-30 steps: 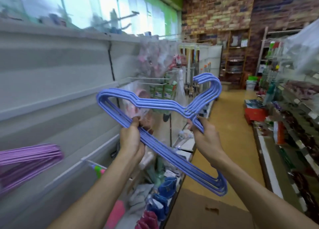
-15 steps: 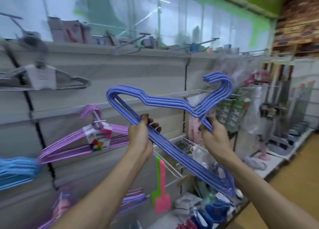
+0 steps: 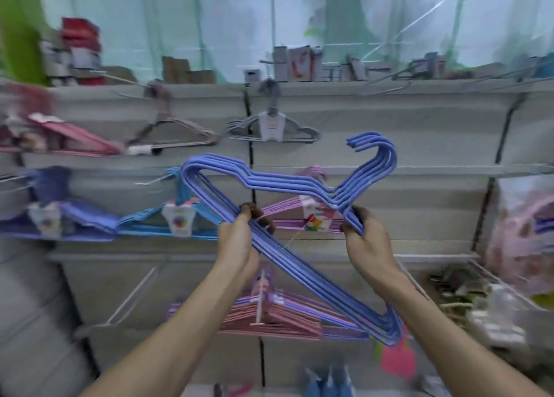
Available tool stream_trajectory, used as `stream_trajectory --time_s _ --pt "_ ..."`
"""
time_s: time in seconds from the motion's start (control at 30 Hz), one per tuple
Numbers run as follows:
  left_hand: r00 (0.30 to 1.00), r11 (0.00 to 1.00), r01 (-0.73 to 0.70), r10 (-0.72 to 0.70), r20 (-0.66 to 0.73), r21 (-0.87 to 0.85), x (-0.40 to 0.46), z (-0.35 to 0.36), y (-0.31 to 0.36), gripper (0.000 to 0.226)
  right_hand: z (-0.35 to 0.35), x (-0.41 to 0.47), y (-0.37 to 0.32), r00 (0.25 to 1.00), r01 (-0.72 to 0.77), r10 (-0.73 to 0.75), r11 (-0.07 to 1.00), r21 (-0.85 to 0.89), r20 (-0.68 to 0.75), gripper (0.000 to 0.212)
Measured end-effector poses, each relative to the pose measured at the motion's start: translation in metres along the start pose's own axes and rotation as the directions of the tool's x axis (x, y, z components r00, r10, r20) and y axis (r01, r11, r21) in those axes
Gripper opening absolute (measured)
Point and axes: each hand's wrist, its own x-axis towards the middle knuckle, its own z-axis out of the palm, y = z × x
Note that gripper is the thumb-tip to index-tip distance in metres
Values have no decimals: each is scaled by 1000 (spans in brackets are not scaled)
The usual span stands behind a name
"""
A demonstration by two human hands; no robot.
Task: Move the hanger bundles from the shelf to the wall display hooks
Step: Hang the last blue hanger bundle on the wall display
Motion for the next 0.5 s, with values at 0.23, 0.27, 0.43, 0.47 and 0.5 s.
stream_trajectory --time_s 0.23,0.27,0.43,0.47,0.5 --pt "972 987 -157 152 -178 -19 -6 -84 78 20 94 -16 -53 980 71 -88 992 105 176 29" --pt "965 984 -177 173 -198 -3 -7 -97 89 21 108 -19 -60 976 73 -96 990 119 194 29" --pt "938 973 -227 227 -262 31 -9 -158 141 26 177 -36 -97 952 79 -129 980 183 278 35" --pt "937 974 -223 221 -270 24 -8 -171 152 24 190 -40 -105 945 73 -136 974 212 297 34" --pt "937 975 -222 216 -275 10 -7 -182 163 23 203 -44 -114 939 70 -144 969 237 311 32"
